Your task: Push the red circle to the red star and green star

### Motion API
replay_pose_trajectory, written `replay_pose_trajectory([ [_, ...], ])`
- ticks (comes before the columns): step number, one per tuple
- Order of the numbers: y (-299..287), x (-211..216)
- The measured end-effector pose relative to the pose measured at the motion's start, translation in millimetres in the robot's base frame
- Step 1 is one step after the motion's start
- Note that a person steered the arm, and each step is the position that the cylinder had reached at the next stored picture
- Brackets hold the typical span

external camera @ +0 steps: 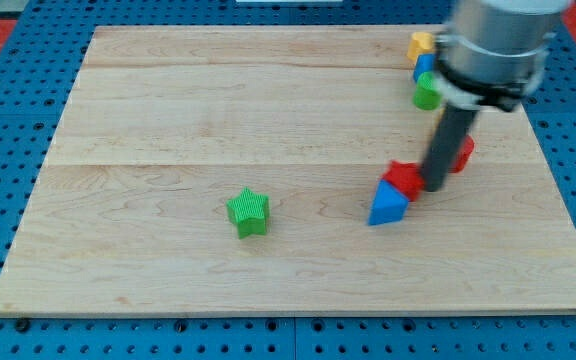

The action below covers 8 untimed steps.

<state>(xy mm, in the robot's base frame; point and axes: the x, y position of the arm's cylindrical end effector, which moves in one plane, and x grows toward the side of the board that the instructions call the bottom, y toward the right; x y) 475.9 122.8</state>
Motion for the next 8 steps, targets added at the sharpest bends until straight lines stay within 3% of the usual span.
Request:
replay_pose_trajectory([
  [1,-63,29],
  [2,-89,46],
  [3,-125,46],
  [5,-13,45],
  [7,-62,107],
  [8,-106,95],
])
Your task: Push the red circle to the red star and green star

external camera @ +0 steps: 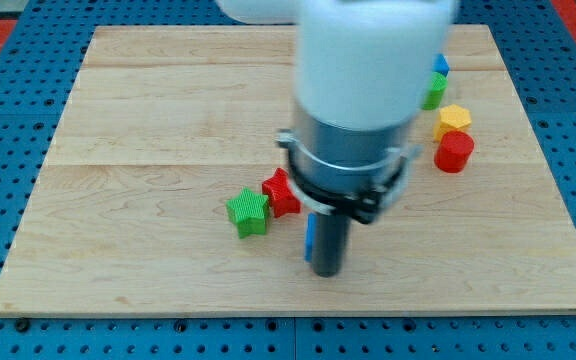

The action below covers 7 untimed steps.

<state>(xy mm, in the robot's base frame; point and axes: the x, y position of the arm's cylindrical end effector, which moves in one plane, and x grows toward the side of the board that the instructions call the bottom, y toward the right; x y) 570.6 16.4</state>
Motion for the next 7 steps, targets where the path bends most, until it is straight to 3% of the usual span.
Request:
replay_pose_trajectory([
  [1,-53,-6],
  [2,-12,-6],
  [3,66,-11],
  [5,155,-77],
  [6,227,-83],
  [7,249,-126],
])
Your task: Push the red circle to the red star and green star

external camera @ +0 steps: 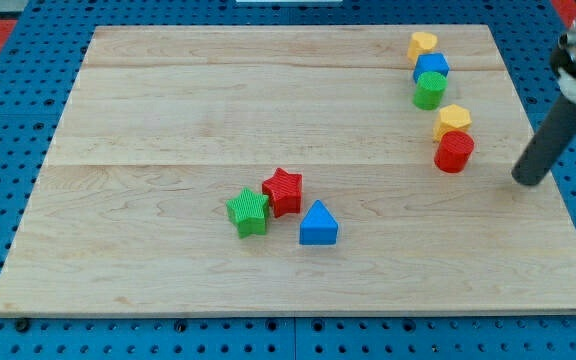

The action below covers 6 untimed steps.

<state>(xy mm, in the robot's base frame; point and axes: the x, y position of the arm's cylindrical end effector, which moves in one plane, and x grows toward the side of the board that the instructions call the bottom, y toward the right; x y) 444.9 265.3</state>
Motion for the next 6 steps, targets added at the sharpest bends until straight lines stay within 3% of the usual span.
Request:
replay_pose_trajectory([
  [1,-31,-18],
  [3,-203,24],
  [4,-188,2],
  [6,-281,13],
])
